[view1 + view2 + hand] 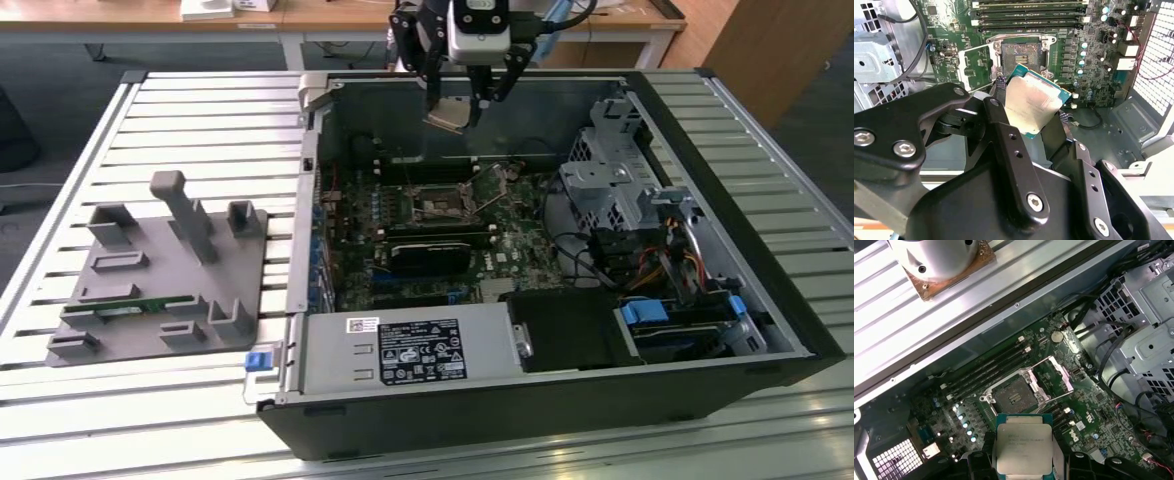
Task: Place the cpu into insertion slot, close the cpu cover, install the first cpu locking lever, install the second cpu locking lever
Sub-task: 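Place the cpu into insertion slot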
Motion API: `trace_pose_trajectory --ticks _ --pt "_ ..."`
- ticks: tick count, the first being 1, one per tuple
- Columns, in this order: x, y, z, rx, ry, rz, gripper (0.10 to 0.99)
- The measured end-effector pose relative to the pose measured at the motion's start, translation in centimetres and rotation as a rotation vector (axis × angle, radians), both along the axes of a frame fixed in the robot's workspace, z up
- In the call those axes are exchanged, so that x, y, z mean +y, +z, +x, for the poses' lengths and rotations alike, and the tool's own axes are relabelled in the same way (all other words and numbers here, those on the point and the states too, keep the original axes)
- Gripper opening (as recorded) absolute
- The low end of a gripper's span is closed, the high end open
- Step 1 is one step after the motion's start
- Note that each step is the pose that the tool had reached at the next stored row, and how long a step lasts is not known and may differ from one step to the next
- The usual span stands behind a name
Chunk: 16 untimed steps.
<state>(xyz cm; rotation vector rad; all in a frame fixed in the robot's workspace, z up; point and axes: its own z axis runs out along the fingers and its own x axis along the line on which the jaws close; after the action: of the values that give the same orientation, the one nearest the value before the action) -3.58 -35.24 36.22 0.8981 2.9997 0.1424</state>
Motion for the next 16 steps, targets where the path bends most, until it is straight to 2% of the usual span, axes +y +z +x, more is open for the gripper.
trace_pose_trajectory --ticks 16 --pt "0.00 -0.01 0.00 0.0000 -0.034 0.000 0.533"
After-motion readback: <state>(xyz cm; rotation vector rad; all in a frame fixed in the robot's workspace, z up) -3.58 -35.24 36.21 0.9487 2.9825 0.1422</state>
